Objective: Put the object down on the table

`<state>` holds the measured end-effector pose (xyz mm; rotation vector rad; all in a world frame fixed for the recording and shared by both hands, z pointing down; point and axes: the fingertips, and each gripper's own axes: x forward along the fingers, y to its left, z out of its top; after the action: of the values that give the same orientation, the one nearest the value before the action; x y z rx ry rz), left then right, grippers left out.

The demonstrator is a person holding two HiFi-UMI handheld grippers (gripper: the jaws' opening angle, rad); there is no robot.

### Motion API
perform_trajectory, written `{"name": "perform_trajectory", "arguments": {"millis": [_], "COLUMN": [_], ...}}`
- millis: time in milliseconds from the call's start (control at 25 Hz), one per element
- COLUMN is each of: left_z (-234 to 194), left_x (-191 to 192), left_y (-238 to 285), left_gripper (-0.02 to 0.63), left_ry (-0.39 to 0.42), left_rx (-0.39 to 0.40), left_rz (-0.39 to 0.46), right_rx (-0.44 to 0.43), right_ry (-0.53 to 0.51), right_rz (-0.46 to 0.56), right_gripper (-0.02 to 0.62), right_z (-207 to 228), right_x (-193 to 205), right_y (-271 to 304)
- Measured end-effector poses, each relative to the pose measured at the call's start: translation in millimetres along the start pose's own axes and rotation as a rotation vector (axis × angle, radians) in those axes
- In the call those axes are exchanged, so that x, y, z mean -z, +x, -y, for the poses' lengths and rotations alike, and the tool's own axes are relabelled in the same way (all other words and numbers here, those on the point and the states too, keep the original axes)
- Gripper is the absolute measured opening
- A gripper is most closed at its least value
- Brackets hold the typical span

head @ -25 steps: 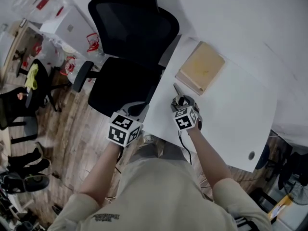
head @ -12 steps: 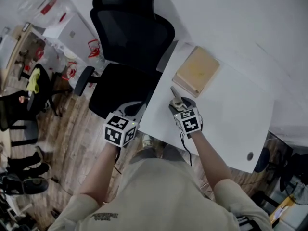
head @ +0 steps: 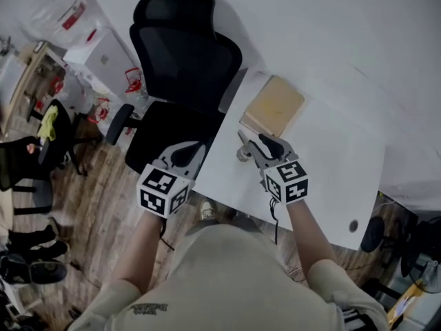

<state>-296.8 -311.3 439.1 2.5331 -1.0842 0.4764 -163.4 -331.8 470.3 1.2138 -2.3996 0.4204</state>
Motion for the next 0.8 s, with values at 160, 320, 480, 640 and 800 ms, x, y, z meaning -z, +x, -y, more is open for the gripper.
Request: {"name": "perform_trajectory", "arguments": {"millis": [160, 320, 480, 640, 800], "left_z": [8, 23, 33, 43, 56], "left_x": [-27, -60, -91, -120, -146], "left_y": [-12, -31, -45, -59, -74], "left_gripper": [0.021, 0.021, 0.021, 0.021, 0.021], "left_ry": [0.021, 0.052, 0.080, 0.105, 0.141], "left_rx": [-0.004, 0.005, 0.008, 0.007, 0.009], "left_rz": [0.056, 0.128, 0.198, 0.261, 0.317], "right_rx": [0.003, -0.015, -0.069, -0.073, -0.061], "right_ry": [-0.025, -0.015, 0.037, 0.025, -0.028], "right_rz": [0.103, 0.198, 0.289, 0.367, 0.459], "right_gripper": [0.123, 0.108, 0.103, 0.080, 0.060], "right_z": [-6, -11, -16, -19, -26], "right_x": [-47, -84, -113, -140, -173], "right_y": [-37, -70, -99, -128, -163]}}
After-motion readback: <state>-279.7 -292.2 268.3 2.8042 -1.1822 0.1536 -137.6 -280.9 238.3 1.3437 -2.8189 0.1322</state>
